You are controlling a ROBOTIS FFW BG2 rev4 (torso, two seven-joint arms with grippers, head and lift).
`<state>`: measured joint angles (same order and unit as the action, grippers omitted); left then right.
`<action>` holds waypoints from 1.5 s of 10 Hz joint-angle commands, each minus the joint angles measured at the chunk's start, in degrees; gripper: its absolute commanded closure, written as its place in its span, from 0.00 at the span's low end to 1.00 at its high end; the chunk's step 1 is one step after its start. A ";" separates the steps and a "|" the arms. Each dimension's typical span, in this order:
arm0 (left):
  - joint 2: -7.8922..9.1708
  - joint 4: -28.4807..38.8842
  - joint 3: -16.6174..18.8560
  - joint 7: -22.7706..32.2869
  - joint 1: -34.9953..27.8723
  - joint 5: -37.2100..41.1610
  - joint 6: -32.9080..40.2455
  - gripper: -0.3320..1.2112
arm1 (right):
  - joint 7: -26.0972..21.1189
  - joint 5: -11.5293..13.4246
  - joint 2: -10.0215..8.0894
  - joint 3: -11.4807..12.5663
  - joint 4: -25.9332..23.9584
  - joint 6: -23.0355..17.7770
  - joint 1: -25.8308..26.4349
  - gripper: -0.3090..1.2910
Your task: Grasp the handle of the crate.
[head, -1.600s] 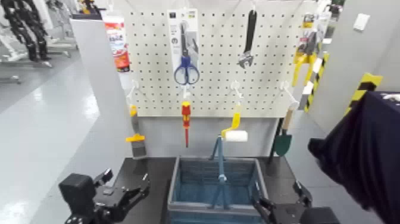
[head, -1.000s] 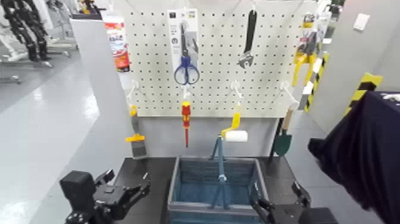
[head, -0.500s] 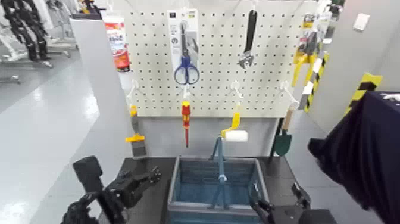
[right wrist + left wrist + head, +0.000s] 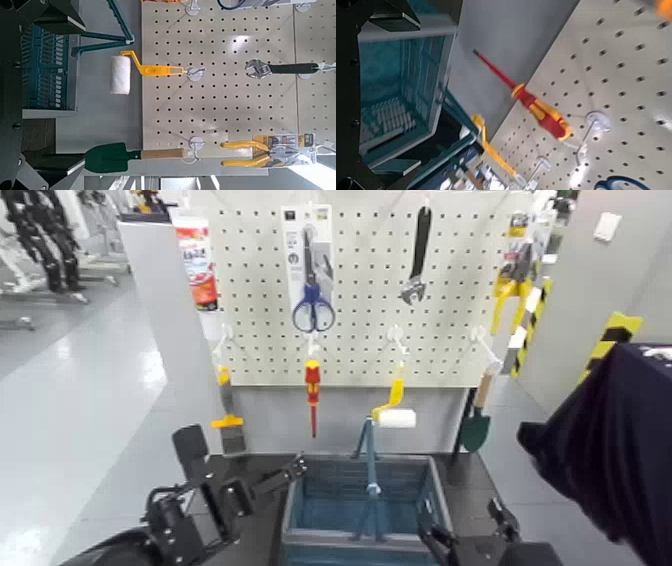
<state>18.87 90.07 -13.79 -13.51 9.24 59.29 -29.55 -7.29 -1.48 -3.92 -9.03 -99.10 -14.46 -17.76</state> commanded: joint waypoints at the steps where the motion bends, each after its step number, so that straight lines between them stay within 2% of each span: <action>1: 0.73 -6.04 -4.06 -3.01 6.32 7.16 -3.50 0.28 | 0.00 -0.28 0.05 -0.28 0.40 -0.39 0.10 0.28; 4: 1.17 -12.81 -8.71 -6.70 12.82 14.63 -5.61 0.28 | -0.09 -0.54 0.05 -0.72 1.11 -0.92 0.45 0.28; 7: -0.41 -20.10 -13.72 -9.69 18.44 20.78 -6.75 0.28 | -0.18 -0.80 0.05 -0.90 1.37 -1.36 0.62 0.28; 9: -1.91 -25.20 -16.10 -11.71 22.05 23.33 -8.68 0.28 | -0.18 -0.98 0.05 -1.25 1.63 -1.63 0.89 0.28; 12: -3.23 -32.15 -19.61 -14.44 26.62 27.46 -11.67 0.28 | -0.18 -1.42 0.05 -1.86 2.25 -2.42 1.33 0.28; 13: -3.75 -34.52 -21.02 -15.23 27.76 31.15 -12.20 0.28 | -0.18 -1.51 0.05 -2.13 2.43 -2.68 1.59 0.28; 15: -4.54 -37.16 -22.34 -15.76 29.34 34.76 -13.52 0.28 | -0.18 -1.60 -0.03 -2.48 2.69 -3.12 1.85 0.28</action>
<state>14.57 53.62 -35.64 -29.18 38.11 92.96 -42.62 -7.47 -3.08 -3.93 -11.39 -96.47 -17.51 -15.97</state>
